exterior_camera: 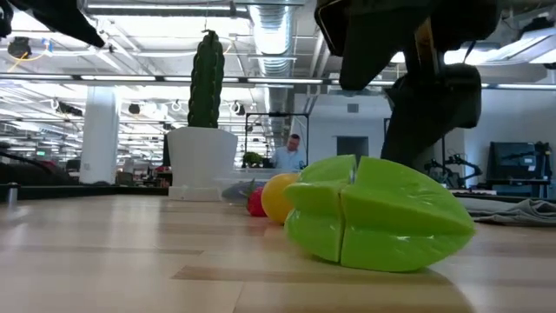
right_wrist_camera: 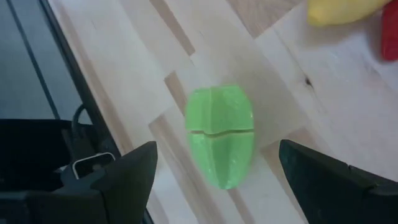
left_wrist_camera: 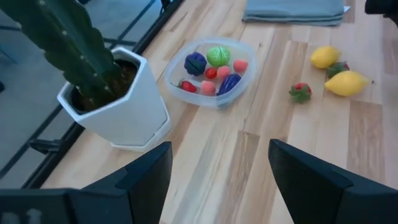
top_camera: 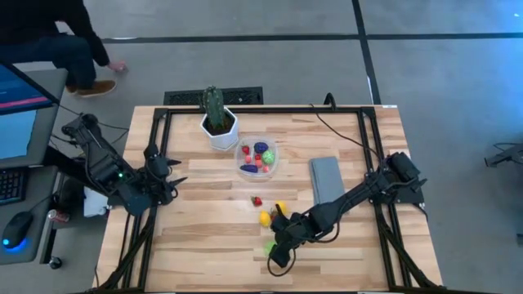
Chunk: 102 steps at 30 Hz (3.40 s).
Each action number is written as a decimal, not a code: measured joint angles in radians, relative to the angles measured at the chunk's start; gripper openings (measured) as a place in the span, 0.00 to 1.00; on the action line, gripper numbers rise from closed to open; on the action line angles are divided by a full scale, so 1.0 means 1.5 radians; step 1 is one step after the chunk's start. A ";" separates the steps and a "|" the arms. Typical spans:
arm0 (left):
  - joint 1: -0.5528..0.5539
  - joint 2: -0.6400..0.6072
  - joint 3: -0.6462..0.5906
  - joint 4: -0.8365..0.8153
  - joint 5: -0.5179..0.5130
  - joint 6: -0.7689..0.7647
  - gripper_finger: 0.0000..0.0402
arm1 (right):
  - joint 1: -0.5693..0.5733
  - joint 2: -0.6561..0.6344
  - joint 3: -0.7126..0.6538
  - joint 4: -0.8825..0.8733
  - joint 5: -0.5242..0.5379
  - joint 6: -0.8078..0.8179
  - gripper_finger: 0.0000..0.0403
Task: Pick and placing Produce into tupperware
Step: Put the star fruit into the transparent bin
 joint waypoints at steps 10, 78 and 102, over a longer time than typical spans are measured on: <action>-0.004 -0.016 0.000 -0.001 -0.026 -0.003 0.64 | 0.001 0.009 0.000 0.003 0.003 0.000 0.89; -0.004 -0.032 0.000 -0.006 -0.021 0.003 0.64 | -0.001 0.132 0.086 -0.059 -0.106 -0.053 0.68; -0.005 -0.032 0.000 0.013 -0.021 0.031 0.56 | -0.007 0.122 0.083 -0.053 -0.110 -0.051 0.65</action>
